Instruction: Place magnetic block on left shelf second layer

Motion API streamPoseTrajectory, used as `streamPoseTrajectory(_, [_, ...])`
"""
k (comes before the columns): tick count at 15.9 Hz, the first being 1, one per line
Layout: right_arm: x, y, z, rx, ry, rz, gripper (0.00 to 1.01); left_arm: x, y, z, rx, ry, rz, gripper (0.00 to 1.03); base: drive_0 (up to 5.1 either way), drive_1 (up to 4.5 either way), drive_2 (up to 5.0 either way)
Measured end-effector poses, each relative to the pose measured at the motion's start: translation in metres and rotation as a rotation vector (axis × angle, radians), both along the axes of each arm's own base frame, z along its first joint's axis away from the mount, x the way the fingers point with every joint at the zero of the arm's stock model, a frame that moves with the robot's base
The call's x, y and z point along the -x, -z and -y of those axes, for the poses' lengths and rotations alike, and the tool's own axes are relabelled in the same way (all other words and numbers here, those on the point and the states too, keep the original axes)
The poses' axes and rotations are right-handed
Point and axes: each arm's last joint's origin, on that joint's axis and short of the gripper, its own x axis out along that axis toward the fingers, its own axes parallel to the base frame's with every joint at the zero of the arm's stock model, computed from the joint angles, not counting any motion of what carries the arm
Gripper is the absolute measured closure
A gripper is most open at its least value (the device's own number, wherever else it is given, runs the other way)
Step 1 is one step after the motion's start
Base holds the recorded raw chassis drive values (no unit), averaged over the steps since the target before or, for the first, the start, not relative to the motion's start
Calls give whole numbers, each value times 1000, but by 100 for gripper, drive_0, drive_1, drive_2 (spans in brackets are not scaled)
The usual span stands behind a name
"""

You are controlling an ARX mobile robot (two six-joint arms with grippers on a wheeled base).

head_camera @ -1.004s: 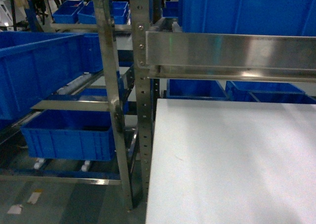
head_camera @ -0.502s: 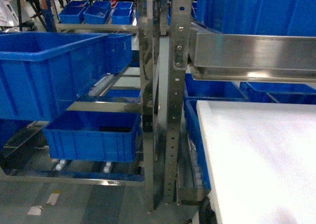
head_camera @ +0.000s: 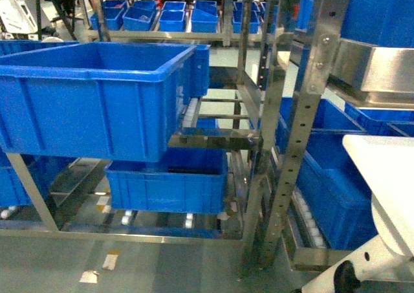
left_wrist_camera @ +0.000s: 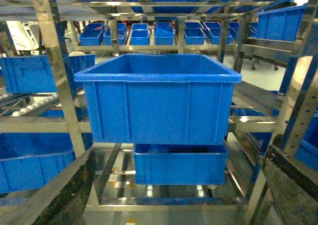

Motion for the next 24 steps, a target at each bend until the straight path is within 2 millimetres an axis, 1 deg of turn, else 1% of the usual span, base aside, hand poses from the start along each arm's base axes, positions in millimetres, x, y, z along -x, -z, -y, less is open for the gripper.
streamPoseTrajectory(13, [0,0,0,0,0,1,68,0,0,0,0,0,1,5,-500,256,228])
streamPoseTrajectory(19, [0,0,0,0,0,2,68,0,0,0,0,0,0,5,-420,440,35])
streamPoseTrajectory(24, [0,0,0,0,0,3,68,0,0,0,0,0,0,5,-337,496,-120])
